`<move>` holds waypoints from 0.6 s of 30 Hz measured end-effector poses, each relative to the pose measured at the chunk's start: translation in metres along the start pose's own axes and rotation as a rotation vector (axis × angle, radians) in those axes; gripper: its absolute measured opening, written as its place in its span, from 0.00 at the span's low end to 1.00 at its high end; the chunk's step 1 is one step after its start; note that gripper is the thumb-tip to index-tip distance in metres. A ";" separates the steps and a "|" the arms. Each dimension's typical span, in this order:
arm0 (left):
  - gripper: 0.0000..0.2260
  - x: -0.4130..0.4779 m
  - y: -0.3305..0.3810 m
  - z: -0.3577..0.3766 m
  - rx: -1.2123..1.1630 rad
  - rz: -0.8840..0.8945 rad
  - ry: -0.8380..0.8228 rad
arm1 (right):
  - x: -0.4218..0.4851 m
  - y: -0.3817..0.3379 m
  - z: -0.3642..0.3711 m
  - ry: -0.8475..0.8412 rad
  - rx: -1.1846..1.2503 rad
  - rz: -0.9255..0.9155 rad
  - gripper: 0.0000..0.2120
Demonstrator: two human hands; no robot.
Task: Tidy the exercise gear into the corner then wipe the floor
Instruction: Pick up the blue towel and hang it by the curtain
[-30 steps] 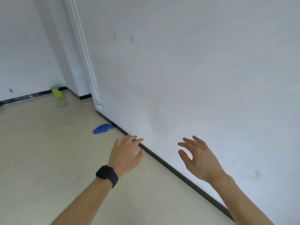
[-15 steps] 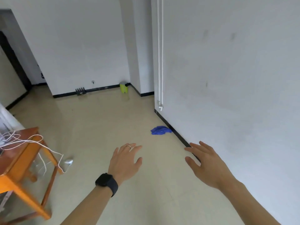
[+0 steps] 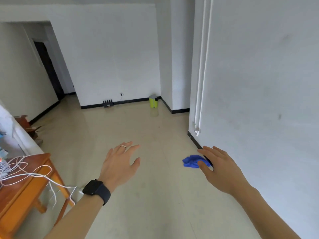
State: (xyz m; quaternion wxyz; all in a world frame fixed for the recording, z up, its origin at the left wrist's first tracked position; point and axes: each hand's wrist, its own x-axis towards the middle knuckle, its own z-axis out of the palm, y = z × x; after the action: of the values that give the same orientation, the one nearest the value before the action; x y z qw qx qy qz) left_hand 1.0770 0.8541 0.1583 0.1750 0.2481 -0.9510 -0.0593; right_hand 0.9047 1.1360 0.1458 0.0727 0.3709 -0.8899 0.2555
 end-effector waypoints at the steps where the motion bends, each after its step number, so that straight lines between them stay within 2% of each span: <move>1: 0.22 0.019 -0.008 0.001 -0.014 -0.011 0.018 | 0.025 0.000 0.007 -0.007 0.007 -0.005 0.21; 10: 0.23 0.224 -0.111 0.070 0.009 0.044 0.007 | 0.242 -0.001 0.106 -0.059 -0.105 -0.024 0.23; 18: 0.23 0.433 -0.186 0.140 -0.026 0.163 -0.099 | 0.398 0.021 0.183 -0.085 -0.114 0.189 0.23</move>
State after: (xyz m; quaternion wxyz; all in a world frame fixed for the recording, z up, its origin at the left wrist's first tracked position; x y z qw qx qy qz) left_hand 0.7574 0.4824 0.1221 0.1350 0.1643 -0.9747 -0.0692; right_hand 0.6171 0.8072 0.1070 0.0313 0.2912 -0.9362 0.1941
